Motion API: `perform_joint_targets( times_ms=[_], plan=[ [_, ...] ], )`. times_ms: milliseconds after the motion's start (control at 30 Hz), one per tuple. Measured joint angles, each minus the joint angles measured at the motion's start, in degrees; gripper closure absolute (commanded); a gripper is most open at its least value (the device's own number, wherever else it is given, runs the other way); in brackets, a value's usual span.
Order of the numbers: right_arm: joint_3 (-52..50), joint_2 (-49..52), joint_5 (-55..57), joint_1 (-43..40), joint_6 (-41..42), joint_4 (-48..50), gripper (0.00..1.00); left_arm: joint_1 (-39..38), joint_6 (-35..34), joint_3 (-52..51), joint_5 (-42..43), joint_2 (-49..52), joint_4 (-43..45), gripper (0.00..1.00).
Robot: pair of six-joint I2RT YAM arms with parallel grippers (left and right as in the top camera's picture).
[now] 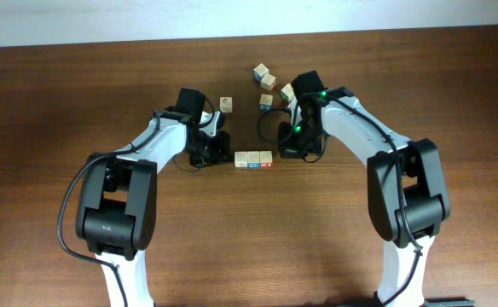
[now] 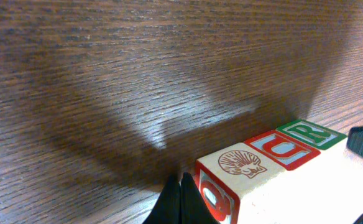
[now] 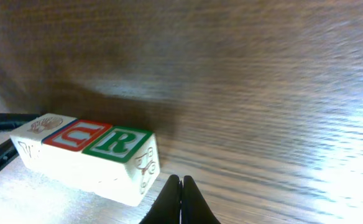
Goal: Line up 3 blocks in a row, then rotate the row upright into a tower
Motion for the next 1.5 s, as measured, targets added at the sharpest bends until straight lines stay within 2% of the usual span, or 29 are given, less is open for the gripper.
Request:
perform_joint_targets(
  times_ms=[267,667,833,1000,1167,1500],
  plan=[
    [0.00,0.00,1.09,3.23,1.51,0.28,0.96,0.00,0.00,0.00,-0.02,0.00,0.00,1.00],
    [0.00,0.00,1.99,3.45,2.69,0.28,0.96,0.00,0.00,0.00,-0.02,0.00,-0.07,1.00],
    [0.00,0.00,1.95,2.10,2.75,0.02,0.96,0.46,0.48,1.31,-1.31,0.00,-4.31,1.00],
    [0.00,0.00,1.46,-0.70,1.66,-0.13,0.96,3.43,4.98,6.21,-1.51,0.00,-9.77,1.00],
    [0.00,0.00,0.96,-0.72,0.98,-0.13,0.96,4.28,11.78,7.32,4.48,0.00,-10.64,1.00],
    [0.00,0.00,-0.70,-0.72,-1.33,0.28,0.96,3.85,14.56,7.32,6.95,0.00,-12.72,1.00]
  ],
)
